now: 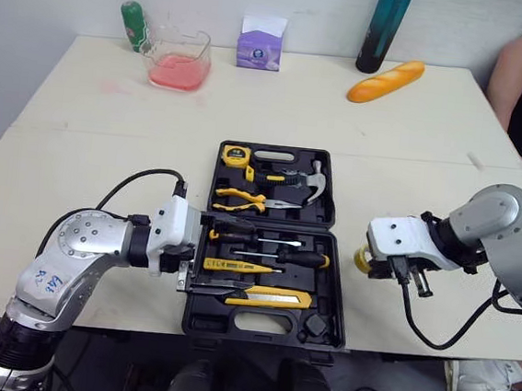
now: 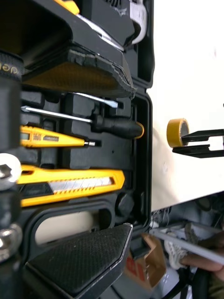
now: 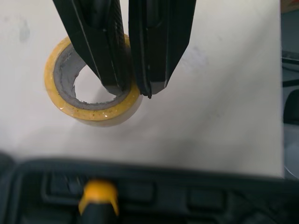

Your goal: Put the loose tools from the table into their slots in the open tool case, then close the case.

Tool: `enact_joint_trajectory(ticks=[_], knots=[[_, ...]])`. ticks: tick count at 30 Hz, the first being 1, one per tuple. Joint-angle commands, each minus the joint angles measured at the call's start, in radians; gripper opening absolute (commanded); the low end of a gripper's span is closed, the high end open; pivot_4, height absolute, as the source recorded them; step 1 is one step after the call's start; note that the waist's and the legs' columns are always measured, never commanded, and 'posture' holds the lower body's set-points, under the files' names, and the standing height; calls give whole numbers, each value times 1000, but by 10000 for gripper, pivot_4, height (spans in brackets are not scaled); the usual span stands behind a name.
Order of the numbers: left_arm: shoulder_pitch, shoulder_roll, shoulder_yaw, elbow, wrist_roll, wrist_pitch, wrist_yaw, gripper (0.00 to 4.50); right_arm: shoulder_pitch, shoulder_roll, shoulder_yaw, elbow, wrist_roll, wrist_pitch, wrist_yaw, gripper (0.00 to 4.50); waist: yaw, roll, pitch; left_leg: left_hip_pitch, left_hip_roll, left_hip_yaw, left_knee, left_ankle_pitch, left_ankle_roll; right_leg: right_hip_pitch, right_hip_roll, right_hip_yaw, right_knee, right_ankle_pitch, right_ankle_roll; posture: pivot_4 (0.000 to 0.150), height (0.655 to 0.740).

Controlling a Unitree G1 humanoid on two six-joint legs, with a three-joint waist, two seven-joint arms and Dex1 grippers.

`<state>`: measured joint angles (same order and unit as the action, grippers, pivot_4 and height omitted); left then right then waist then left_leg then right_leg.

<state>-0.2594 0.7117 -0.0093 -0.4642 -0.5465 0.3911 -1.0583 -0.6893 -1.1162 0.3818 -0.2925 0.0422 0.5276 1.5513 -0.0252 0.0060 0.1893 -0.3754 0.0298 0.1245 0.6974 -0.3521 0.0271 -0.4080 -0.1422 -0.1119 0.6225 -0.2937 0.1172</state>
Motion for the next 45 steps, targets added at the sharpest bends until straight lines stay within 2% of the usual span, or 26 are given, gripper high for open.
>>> enact_joint_trajectory(ticks=[1, 6, 17, 24, 30, 40, 45], knots=[[24, 26, 31, -33, -26, -24, -37, 45000, -3, 5, -34, -106, 95, 29, 60, 81, 0, 0, 0, 0, 0, 0, 0, 0, 0, 0, 0, 0, 0, 0, 0, 1500, 7400], [68, 47, 28, -38, -1, -59, -58, 45000, -1, 18, 21, -185, 139, 43, 59, 81, 0, 0, 0, 0, 0, 0, 0, 0, 0, 0, 0, 0, 0, 0, 0, 1500, 7400], [198, 64, 46, -109, -4, -57, -15, 45000, -10, 40, 169, -220, 184, -35, 63, 81, -1, 0, 0, 0, 0, -1, 0, 0, 0, 0, -1, 0, -1, 0, 0, 1500, 7400], [203, 76, 54, -123, -14, -36, -6, 45000, -24, 72, 217, -219, 200, -46, 63, 81, 0, 0, 0, 0, -1, -1, 1, 0, 0, 0, -2, 0, -1, 0, -1, 1500, 7400], [210, 86, 58, -132, -20, -23, 1, 45000, -34, 94, 266, -205, 150, -58, 63, 81, -1, 0, 0, 0, 0, -1, 1, 0, 0, 0, -2, -1, -1, 0, -1, 1500, 7400], [201, 88, 61, -129, -12, -16, 16, 45000, -70, 26, 348, -180, 108, -92, 63, 81, 0, -1, 0, 0, -1, -1, 1, 0, 0, 0, -2, -1, -1, 0, -1, 1500, 7400], [197, 88, 62, -129, -11, -14, 25, 45000, -64, 64, 343, -159, 89, -85, 63, 81, 0, -2, -1, 0, -1, -1, 1, -1, 1, 0, -2, -1, -1, 0, -1, 1500, 7400]])
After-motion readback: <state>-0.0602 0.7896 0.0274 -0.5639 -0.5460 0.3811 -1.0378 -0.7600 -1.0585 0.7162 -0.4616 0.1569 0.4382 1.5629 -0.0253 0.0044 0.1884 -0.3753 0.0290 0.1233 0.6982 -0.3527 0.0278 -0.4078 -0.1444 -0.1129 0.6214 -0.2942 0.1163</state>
